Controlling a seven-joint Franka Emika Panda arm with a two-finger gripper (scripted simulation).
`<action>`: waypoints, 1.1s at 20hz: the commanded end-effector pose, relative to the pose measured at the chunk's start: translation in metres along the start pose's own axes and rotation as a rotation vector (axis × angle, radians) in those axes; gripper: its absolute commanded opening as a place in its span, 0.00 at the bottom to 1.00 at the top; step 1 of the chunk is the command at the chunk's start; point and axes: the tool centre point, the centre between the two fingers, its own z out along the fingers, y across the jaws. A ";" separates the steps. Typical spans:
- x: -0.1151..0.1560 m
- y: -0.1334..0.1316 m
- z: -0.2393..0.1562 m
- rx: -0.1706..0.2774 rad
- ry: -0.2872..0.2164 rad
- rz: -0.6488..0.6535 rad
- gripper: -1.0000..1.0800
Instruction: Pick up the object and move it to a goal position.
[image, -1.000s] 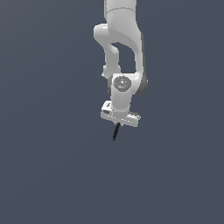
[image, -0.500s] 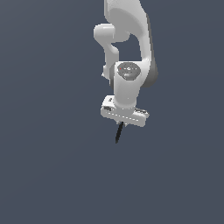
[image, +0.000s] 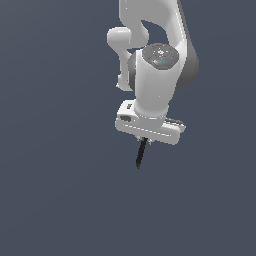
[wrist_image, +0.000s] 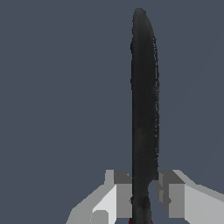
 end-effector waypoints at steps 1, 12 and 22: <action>0.009 -0.005 -0.017 0.000 -0.001 0.000 0.00; 0.042 -0.024 -0.075 0.000 -0.001 -0.001 0.00; 0.063 -0.036 -0.110 0.001 -0.001 -0.001 0.00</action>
